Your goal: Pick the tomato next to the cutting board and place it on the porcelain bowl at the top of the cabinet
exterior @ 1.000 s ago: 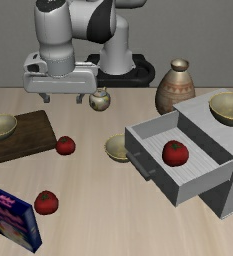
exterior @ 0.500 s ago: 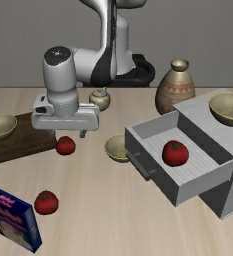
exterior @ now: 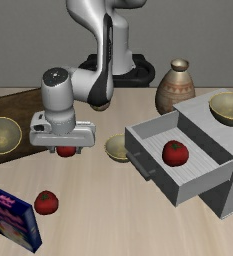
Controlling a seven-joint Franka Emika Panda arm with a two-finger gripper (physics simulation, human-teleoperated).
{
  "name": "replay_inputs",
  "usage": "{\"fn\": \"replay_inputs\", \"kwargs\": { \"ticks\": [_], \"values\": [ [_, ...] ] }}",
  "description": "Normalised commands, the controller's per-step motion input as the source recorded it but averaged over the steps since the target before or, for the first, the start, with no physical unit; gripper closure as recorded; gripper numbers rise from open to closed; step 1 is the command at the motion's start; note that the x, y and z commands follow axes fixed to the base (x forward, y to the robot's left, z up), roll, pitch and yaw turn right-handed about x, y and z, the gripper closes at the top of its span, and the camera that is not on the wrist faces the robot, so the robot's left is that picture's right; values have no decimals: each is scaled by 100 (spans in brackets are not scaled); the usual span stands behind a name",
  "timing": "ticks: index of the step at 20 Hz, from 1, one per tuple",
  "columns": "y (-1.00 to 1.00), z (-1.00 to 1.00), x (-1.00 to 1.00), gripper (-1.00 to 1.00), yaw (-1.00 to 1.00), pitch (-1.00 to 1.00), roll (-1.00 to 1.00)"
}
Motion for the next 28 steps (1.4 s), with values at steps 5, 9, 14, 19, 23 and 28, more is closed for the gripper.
{"fn": "replay_inputs", "kwargs": {
  "ticks": [5, 9, 14, 19, 23, 28],
  "values": [
    [0, 0, 0, 100, 0, 0, 0],
    [0, 25, 0, 100, 0, 0, 0],
    [0, 60, 0, 100, 0, 0, 0],
    [0, 100, 0, 100, 0, 0, 0],
    [0, 100, 0, 100, 0, 0, 0],
    [0, 100, 0, 100, 0, 0, 0]
  ]
}}
